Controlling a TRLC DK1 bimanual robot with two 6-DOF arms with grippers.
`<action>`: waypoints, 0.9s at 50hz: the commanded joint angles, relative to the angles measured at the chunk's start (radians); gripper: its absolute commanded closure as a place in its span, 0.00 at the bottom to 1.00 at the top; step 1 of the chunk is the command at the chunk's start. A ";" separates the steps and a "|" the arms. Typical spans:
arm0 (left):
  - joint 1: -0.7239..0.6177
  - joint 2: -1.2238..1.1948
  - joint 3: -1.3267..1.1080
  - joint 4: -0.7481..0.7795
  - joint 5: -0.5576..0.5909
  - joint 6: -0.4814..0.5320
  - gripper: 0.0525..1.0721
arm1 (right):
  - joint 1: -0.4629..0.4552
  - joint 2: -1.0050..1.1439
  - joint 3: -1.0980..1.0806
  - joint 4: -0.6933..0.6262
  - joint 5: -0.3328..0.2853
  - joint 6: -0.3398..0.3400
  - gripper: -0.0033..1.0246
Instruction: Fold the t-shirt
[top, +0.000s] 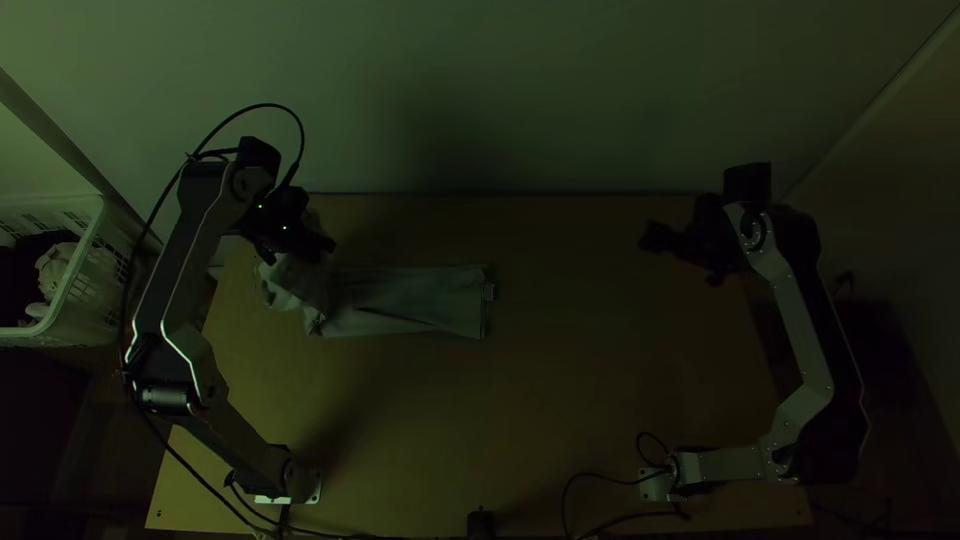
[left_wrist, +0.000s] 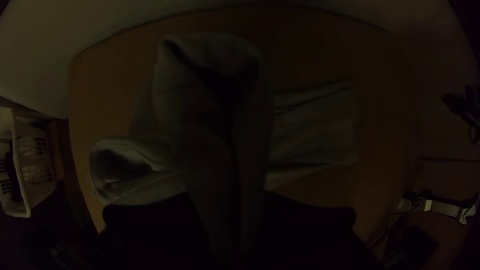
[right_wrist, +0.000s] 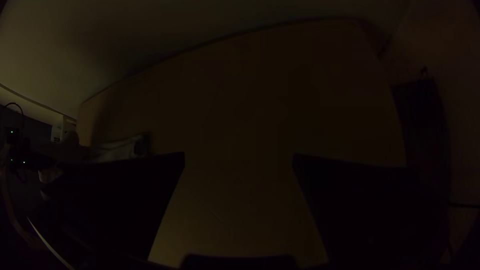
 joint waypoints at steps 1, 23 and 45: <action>-0.079 0.050 0.066 -0.018 -0.004 -0.058 0.98 | -0.007 -0.040 -0.035 0.013 -0.003 -0.009 0.04; -0.343 0.317 0.267 -0.018 -0.059 -0.102 0.98 | -0.047 -0.077 -0.110 0.042 -0.003 -0.006 0.04; -0.607 0.565 0.333 0.079 -0.213 -0.129 0.97 | -0.044 -0.113 -0.219 0.108 -0.005 0.004 0.04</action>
